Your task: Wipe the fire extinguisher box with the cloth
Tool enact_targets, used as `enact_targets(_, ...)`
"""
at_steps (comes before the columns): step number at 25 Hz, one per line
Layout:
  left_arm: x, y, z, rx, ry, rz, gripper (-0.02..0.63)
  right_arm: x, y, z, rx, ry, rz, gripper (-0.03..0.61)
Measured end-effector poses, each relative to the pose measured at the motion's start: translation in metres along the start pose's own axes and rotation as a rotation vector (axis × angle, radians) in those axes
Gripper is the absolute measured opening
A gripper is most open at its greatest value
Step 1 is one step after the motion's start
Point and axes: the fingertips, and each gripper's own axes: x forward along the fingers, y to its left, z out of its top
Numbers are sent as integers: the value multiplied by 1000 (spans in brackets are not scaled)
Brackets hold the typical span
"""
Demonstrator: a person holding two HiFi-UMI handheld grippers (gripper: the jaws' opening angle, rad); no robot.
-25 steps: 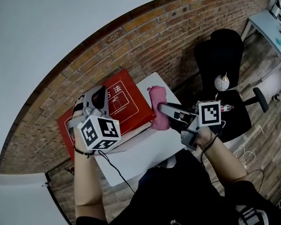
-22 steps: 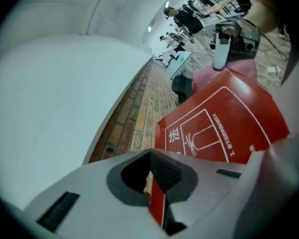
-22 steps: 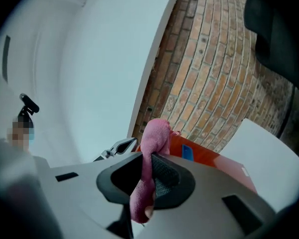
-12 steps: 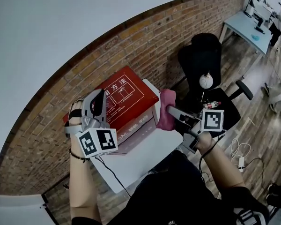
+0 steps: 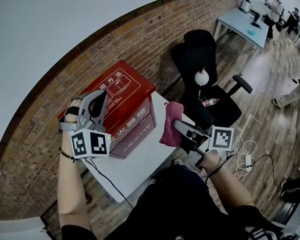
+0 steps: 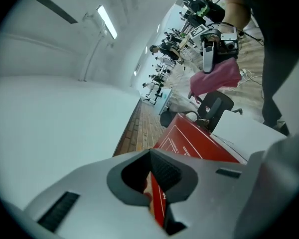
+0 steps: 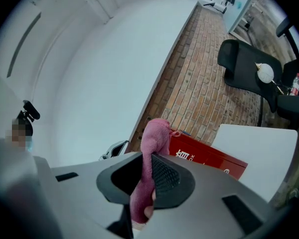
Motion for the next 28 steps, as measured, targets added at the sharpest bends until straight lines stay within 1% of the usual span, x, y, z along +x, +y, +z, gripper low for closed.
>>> enact_targets(5,4,1,19,50,-55,-35,20,-17,4,8,10,-23,22,61)
enact_targets(10,21,-6,23,58,-87,-102,20,-23,-1,25,28,-1,60,61)
enact_targets(13,33,-7,21,64,-74,-109,20,-25,-12,34,57,31,75,61)
enact_targets(18,48,-5,7,76,-2,-110,20,-22,-28,43,92,91,109,61)
enact_targets(21,53,-6,0,67,15,-126,20,-16,-36,48,102,106,116,61)
enact_targets(23,54,-7,-3,69,7,-139,20,-11,-39,50,115,98,121,61)
enact_targets(28,59,-15,-5,146,-66,-192,20,-1,-42,40,153,43,97,61)
